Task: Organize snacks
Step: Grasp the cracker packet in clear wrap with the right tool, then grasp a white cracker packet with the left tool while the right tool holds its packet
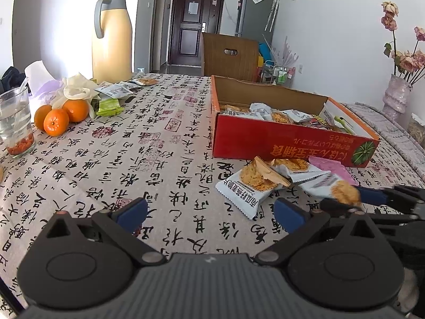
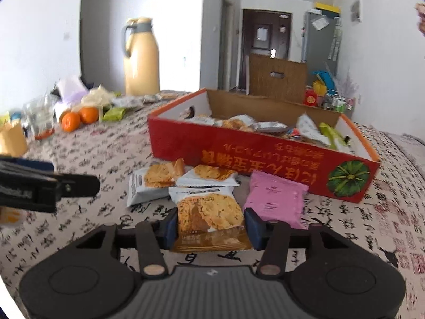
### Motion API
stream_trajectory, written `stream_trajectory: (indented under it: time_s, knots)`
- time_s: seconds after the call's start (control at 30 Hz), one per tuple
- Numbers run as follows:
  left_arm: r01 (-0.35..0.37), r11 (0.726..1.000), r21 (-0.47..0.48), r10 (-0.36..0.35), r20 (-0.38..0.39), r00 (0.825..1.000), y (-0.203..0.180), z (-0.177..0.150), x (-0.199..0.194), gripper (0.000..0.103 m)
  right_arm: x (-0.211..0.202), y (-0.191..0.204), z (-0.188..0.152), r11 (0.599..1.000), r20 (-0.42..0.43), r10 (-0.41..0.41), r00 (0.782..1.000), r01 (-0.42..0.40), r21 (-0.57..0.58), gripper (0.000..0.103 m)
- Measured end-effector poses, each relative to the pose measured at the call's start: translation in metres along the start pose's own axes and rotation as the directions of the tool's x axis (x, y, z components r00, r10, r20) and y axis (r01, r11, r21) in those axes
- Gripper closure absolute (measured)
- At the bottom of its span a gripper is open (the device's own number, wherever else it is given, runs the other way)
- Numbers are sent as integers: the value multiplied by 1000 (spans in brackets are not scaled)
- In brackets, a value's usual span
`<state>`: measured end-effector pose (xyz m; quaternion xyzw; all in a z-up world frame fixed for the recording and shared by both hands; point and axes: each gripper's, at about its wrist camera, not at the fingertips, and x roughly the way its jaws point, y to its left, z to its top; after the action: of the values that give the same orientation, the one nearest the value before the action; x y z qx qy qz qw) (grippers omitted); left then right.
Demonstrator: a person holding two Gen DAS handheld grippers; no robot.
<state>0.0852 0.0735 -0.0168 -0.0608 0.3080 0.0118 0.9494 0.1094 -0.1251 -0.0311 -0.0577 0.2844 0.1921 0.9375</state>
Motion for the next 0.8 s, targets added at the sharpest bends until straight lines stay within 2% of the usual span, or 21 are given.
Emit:
stream_trajectory:
  time_s: [0.33,0.57,0.8]
  knots:
    - [19,1000,15,-19,-2,1000,-13,9,10,0,-43,-38,-8,985,107,-82,991,64,162,53]
    - [21,996,82,-18,-43,999,-37,14,30,0,-54,-74,-18,960,114,-169,979,137,243,53]
    - [-9,987,159,21,-75,997,-52,33,60,0,-58,-89,-26,947,119,-194,974,154,282,53]
